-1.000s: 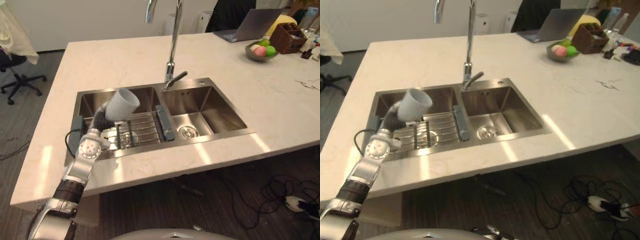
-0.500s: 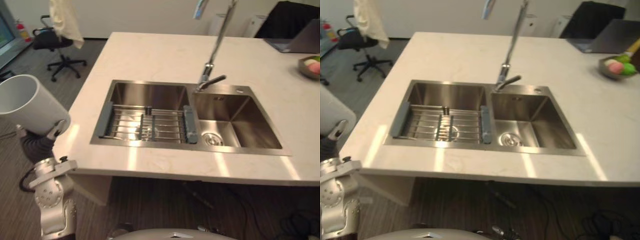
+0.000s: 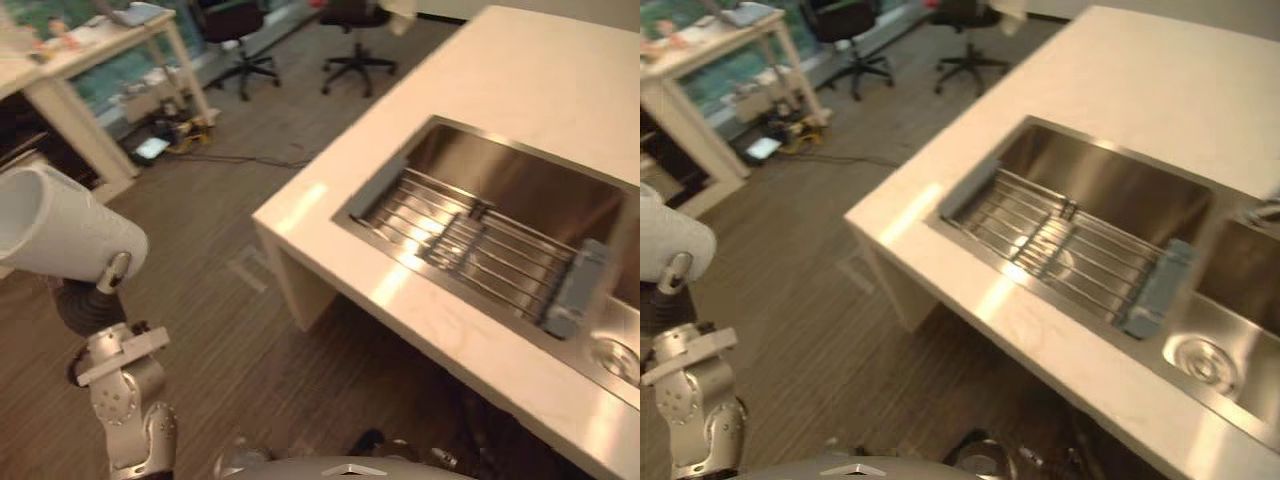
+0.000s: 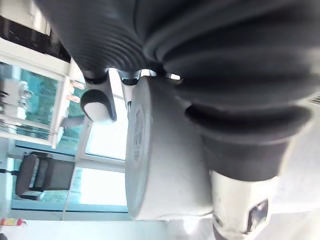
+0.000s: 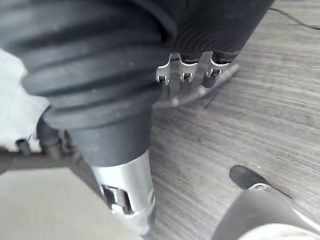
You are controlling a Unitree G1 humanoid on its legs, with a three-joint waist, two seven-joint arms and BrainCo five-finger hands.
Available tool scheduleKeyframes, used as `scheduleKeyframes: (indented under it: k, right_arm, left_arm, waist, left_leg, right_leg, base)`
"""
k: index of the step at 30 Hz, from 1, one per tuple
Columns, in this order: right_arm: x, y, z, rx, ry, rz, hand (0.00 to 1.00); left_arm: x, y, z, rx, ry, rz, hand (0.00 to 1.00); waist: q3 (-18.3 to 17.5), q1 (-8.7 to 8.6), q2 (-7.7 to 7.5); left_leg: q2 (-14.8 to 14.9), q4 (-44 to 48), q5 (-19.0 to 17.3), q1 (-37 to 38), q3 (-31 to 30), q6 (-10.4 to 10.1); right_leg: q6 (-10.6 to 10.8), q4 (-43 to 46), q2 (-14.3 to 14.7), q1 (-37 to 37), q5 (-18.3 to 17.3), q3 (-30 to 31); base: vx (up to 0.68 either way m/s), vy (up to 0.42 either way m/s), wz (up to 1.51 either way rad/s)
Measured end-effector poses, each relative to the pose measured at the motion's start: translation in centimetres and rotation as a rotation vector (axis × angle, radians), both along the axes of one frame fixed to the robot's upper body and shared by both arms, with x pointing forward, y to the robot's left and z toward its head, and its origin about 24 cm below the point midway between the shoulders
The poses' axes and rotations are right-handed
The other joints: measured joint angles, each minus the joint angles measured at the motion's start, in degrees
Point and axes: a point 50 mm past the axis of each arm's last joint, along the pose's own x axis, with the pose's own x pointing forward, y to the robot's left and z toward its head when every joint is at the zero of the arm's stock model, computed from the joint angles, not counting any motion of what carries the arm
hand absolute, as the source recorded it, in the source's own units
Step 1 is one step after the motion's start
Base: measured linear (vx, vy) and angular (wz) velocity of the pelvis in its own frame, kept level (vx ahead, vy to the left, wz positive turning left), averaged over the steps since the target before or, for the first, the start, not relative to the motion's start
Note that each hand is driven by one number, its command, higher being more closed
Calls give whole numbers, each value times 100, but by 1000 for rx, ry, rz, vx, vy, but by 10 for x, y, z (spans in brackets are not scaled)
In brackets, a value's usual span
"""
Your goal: Walk over to the sink, pick up the cup, carry it to the dishwasher, place the cup inside the dishwasher, then close the dishwasher door
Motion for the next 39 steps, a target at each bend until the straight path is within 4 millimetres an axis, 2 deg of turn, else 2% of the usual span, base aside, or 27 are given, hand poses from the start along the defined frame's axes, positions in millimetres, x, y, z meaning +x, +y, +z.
scheduleKeyframes:
  k: [3, 4, 6, 7, 8, 9, 10, 11, 12, 13, 15, 16, 17, 18, 20, 21, 23, 26, 28, 32, 33, 36, 39]
  right_arm:
    - [13, -9, 5, -13, -3, 11, 0]
    - [18, -12, 6, -14, -1, 16, 0]
    - [25, -14, 8, -12, 0, 28, 0]
    - [25, -16, 8, -9, 7, 46, 0]
    - [24, -9, 4, 17, 17, 44, 0]
    - [20, -4, 1, 33, 29, 50, 0]
    - [3, 9, -7, 79, 67, 36, 0]
    - [-16, 22, -14, 125, 109, 9, 0]
    - [-23, 26, -16, 140, 126, 0, 0]
    - [-33, 30, -19, 158, 151, -4, 0]
    - [-36, 30, -19, 171, 141, -43, 0]
    - [-36, 30, -19, 177, 124, -64, 0]
    - [-36, 30, -18, 178, 114, -69, 0]
    - [-32, 30, -17, 172, 82, -76, 0]
    - [-25, 30, -14, 166, 26, -83, 0]
    - [-23, 31, -14, 167, 4, -85, 0]
    - [-21, 36, -15, 185, -4, -59, 0]
    - [-21, 45, -17, 223, 1, -15, 0]
    - [-21, 58, -20, 255, 28, 38, 0]
    - [-7, 68, -22, 294, 44, 112, 0]
    - [10, 81, -21, 333, 59, 315, 0]
    - [8, 81, -22, 333, 62, 313, 0]
    - [-8, 78, -23, 338, 90, 289, 0]
  left_arm:
    - [3, -13, -5, -25, 17, -42, 100]
    - [2, -17, -6, -23, 24, -50, 100]
    - [0, -21, -6, -17, 26, -66, 100]
    - [0, -27, -3, -5, 21, -82, 100]
    - [1, -29, -3, 25, 30, -96, 100]
    - [1, -31, -4, 30, 43, -112, 100]
    - [2, -35, -10, 48, 75, -146, 100]
    - [5, -39, -15, 65, 98, -181, 100]
    - [6, -40, -18, 65, 108, -193, 100]
    - [7, -41, -27, 57, 136, -204, 100]
    - [9, -43, -42, 25, 192, -232, 100]
    - [11, -49, -47, 28, 205, -270, 100]
    - [13, -53, -47, 37, 205, -294, 100]
    - [14, -60, -45, 51, 194, -332, 100]
    - [17, -69, -41, 73, 170, -380, 100]
    - [19, -75, -40, 86, 168, -413, 100]
    - [20, -79, -38, 115, 156, -433, 100]
    - [27, -86, -32, 135, 142, -450, 100]
    - [28, -88, -32, 152, 154, -451, 100]
    - [27, -88, -32, 158, 157, -451, 100]
    - [25, -77, -26, 199, 145, -419, 100]
    - [25, -78, -26, 199, 145, -419, 100]
    - [21, -76, -31, 174, 167, -399, 100]
  waist:
    - [3, -16, -12]
    - [0, -17, -9]
    - [-5, -32, 3]
    - [-20, -25, 18]
    - [-13, 49, -213]
    - [-44, 30, -311]
    - [-144, -10, -450]
    - [-213, -58, -550]
    - [-212, -58, -549]
    - [-170, -66, -478]
    - [-71, -141, -299]
    - [-78, -208, -307]
    - [-96, -227, -337]
    - [-151, -242, -428]
    - [-268, -230, -620]
    - [-408, -222, -725]
    - [-523, -260, -656]
    - [-489, -369, -574]
    - [-510, -359, -541]
    - [-569, -228, -559]
    - [-673, -189, -707]
    - [-680, -217, -716]
    - [-782, -208, -698]
  left_leg:
    - [105, -699, 45, 369, 97, -331]
    - [80, -1057, 24, 541, 338, -408]
    - [-113, -1749, -36, 612, 515, -743]
    - [-338, -2229, -54, 589, 470, -1138]
    - [-742, -2402, -92, 526, 329, -1414]
    - [-865, -2385, -170, 386, 142, -1307]
    - [-1025, -2243, -298, -1, -380, -1075]
    - [-1083, -2024, -423, -386, -1012, -847]
    - [-1108, -1933, -470, -573, -1286, -751]
    - [-1128, -1809, -524, -827, -1774, -599]
    - [-1156, -1896, -477, -851, -2348, -451]
    - [-1317, -2087, -384, -761, -2685, -377]
    - [-1415, -2168, -341, -720, -2844, -350]
    - [-1606, -2387, -240, -605, -3043, -342]
    - [-1926, -2680, -103, -491, -3230, -346]
    - [-2056, -2874, -15, -375, -3391, -397]
    - [-2040, -3177, 137, -286, -3526, -463]
    - [-2029, -3583, 384, -144, -3831, -506]
    - [-2004, -3692, 437, -8, -3960, -527]
    - [-2074, -3712, 471, -4, -4082, -467]
    - [-2386, -3857, 661, -76, -4088, -245]
    - [-2385, -3858, 663, -73, -4073, -243]
    - [-2353, -3855, 582, 34, -3877, -269]
  right_leg:
    - [54, 403, -457, -44, 45, -503]
    - [69, 631, -669, -69, 90, -708]
    - [65, 740, -843, -93, 324, -930]
    - [78, 713, -944, -80, 584, -1098]
    - [106, 651, -1226, -70, 931, -1044]
    - [81, 547, -1314, -80, 1151, -820]
    - [-9, 330, -1248, -191, 1327, 292]
    - [32, 100, -835, -181, 1170, 1579]
    - [59, 46, -619, -156, 1062, 2105]
    - [327, 44, -110, -129, 642, 3090]
    - [811, 76, 775, -41, -41, 4174]
    - [903, -26, 1133, 4, -167, 4539]
    - [902, -134, 1239, 14, -166, 4650]
    - [873, -356, 1340, -27, -89, 4832]
    - [846, -588, 1334, -221, 335, 5140]
    - [653, -406, 1315, -346, 460, 5227]
    - [650, -411, 1354, -329, 417, 5253]
    - [573, -610, 1358, -147, 410, 4906]
    - [570, -725, 1374, 101, 411, 4735]
    - [603, -960, 1308, 253, 473, 4660]
    - [776, -1571, 1083, 449, 959, 4662]
    - [794, -1599, 1087, 453, 962, 4677]
    - [744, -2024, 1129, 646, 1125, 4734]
  base:
    - [-250, 286, 112]
    - [-222, 410, 78]
    - [-251, 458, 72]
    - [-305, 478, 74]
    - [-321, 450, 86]
    - [-327, 409, 134]
    - [-276, 331, 212]
    - [-196, 292, 232]
    - [-69, 245, 234]
    - [-1, 174, 181]
    - [-9, 150, 179]
    - [-4, 120, 152]
    - [12, 119, 149]
    - [10, 48, 112]
    - [-3, -43, 81]
    - [-7, -89, 41]
    - [65, -56, 37]
    - [37, -71, 51]
    - [2, -29, 43]
    - [-49, 18, 17]
    - [-38, 12, 6]
    - [-11, -5, -4]
    - [2, -9, -25]
